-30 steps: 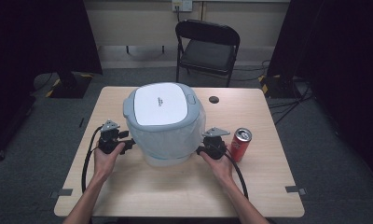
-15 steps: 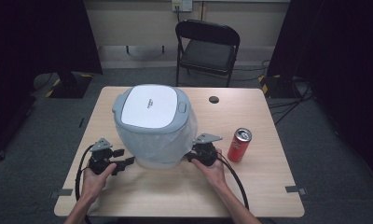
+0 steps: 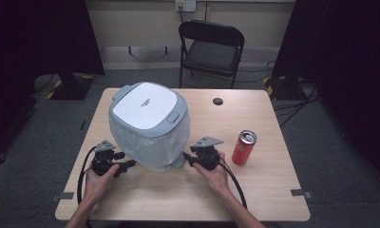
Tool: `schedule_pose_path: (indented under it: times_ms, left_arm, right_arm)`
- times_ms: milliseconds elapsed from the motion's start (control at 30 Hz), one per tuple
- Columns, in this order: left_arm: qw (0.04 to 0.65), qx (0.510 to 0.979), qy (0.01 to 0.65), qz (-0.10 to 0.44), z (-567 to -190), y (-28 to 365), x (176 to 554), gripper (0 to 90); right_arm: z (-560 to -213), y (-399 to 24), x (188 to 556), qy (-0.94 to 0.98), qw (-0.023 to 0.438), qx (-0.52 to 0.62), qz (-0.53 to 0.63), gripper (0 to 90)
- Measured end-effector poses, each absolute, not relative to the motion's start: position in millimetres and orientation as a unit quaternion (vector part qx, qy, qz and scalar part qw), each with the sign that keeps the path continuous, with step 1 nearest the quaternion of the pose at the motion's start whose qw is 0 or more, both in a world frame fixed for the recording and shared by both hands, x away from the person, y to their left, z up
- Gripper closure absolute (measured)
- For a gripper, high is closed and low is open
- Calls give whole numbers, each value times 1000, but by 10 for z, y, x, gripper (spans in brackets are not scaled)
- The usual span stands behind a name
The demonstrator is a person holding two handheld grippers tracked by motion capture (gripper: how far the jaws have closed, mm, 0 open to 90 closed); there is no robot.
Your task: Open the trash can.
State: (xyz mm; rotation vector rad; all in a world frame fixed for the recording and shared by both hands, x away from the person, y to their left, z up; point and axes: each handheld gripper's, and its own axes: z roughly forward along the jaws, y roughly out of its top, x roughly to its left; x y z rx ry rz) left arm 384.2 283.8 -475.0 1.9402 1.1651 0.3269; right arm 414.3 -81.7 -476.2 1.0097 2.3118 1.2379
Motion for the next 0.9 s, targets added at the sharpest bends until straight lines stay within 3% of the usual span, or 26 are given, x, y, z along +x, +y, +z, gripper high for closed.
schedule_pose_path:
  times_ms: [133, 233, 333, 567, 633, 700, 800, 900]
  left_arm:
    - [411, 770, 469, 138, -4742, 2836, 3852, 357]
    - [415, 764, 474, 138, -4753, 2842, 3876, 356]
    - [414, 756, 485, 144, -4758, 2867, 3934, 372]
    - [424, 731, 512, 153, -4764, 2972, 4019, 478]
    - [442, 721, 516, 139, -4783, 3035, 4047, 464]
    - [437, 715, 523, 154, -4773, 3066, 4093, 490]
    - [437, 718, 519, 153, -4777, 3101, 4143, 457]
    - [438, 714, 524, 156, -4779, 3112, 4176, 461]
  right_arm:
    - [-4853, -851, 4241, 814, 187, 363, 414, 572]
    - [-4896, -838, 4307, 814, 176, 364, 417, 550]
    - [-4930, -798, 4376, 812, 154, 365, 429, 589]
    - [-4918, -666, 4212, 820, 123, 343, 441, 605]
    - [-4912, -574, 4132, 825, 117, 328, 445, 599]
    - [-4908, -444, 4087, 829, 109, 317, 448, 538]
    - [-4911, -424, 4077, 838, 101, 303, 442, 560]
    - [-4876, -522, 4136, 840, 122, 309, 429, 568]
